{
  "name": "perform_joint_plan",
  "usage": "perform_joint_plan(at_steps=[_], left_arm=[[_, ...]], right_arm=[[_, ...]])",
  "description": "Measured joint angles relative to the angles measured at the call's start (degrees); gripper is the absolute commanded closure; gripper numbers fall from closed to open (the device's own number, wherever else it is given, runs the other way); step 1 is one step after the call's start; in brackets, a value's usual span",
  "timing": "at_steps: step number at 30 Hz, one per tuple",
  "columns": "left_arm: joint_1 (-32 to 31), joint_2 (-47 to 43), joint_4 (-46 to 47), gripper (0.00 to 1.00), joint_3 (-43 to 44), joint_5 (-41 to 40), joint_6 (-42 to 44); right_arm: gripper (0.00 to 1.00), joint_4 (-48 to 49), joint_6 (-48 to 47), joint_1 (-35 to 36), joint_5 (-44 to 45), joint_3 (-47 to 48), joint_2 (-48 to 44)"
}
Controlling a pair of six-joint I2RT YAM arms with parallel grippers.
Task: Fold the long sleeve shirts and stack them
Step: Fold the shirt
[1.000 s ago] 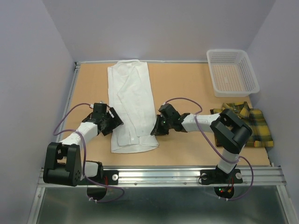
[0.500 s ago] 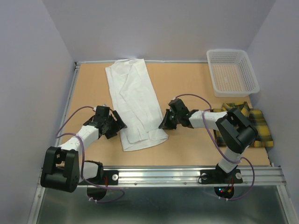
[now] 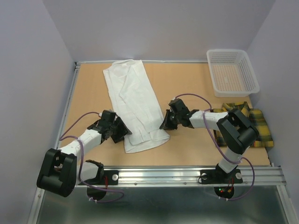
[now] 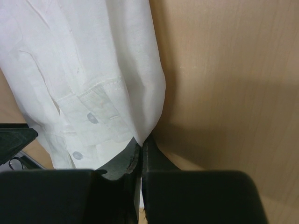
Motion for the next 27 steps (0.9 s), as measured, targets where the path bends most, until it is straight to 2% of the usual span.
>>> perform_joint_plan(at_steps=[4,10,17,23,26,27], left_arm=[[-0.85,-0.13,-0.9,0.44,-0.42,0.48,-1.29],[-2.51,-0.24,-2.49,0.39,-0.13,1.11,-2.6],[-3.3,0.79,-8.63,0.34,2.43,0.13,-2.29],[-4.11,1.25,-11.52,0.34,3.41,-0.72,-2.03],[-5.18,2.45,-11.61,0.39,4.15,-0.83,-2.45],[-6.03,2.97,-11.56,0.44,4.42,-0.76,-2.62]], right_arm=[[0.99,-0.22,-0.44,0.0,-0.02,0.0,-0.13],[0.99,-0.94,-1.01,-0.04,-0.04,0.0,-0.52],[0.99,-1.79,-1.92,-0.04,-0.07,0.0,-1.36],[0.99,-1.88,-2.32,-0.04,-0.09,0.0,-2.51],[0.99,-1.9,-2.6,-0.04,-0.09,0.0,-2.58],[0.99,-1.92,-2.8,-0.04,-0.11,0.0,-2.58]])
